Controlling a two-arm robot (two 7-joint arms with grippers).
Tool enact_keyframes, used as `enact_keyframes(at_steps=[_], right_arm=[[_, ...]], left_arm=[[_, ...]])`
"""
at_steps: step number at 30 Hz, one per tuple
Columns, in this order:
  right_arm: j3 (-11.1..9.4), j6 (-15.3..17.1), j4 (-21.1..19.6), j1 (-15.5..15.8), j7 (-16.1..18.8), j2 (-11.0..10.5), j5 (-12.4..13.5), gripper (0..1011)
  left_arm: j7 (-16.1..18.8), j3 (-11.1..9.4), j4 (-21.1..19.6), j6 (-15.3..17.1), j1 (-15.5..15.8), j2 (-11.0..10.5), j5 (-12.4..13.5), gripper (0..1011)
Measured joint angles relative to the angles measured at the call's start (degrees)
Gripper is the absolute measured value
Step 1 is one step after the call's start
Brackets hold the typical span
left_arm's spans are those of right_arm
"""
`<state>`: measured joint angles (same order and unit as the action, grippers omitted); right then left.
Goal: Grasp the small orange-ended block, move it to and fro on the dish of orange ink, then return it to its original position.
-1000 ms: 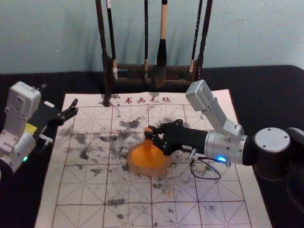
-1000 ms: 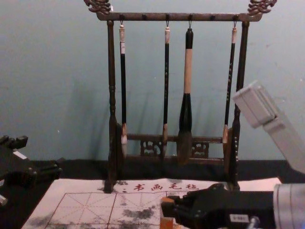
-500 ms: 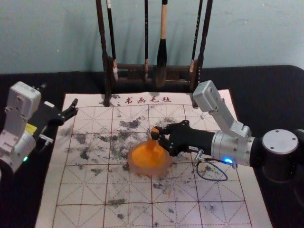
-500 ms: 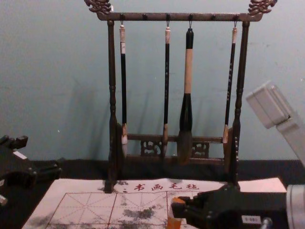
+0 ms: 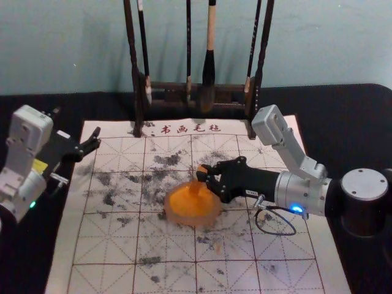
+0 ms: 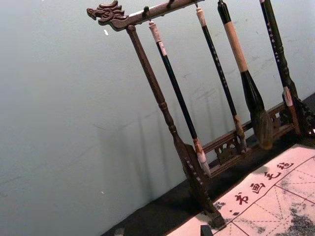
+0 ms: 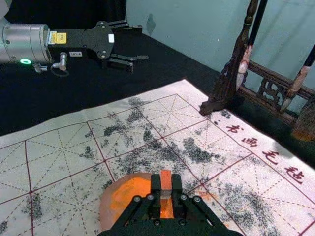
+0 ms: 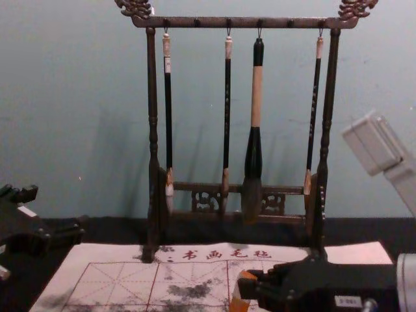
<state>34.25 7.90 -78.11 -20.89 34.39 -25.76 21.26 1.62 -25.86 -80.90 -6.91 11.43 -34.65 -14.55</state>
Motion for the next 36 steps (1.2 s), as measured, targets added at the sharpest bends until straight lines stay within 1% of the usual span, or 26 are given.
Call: enact_keyframes(at_steps=[20, 36], right_arm=[[-0.05, 0.25, -1.24, 0.23, -0.39, 0.07, 0.17, 119], [0.09, 0.47, -2.29, 0.65, 0.18, -1.2, 0.18, 119]], left_arm=[[0.0, 0.0, 0.0, 0.0, 0.0, 0.0, 0.0, 1001], [0.0, 0.0, 0.0, 0.0, 0.0, 0.0, 0.0, 1001]])
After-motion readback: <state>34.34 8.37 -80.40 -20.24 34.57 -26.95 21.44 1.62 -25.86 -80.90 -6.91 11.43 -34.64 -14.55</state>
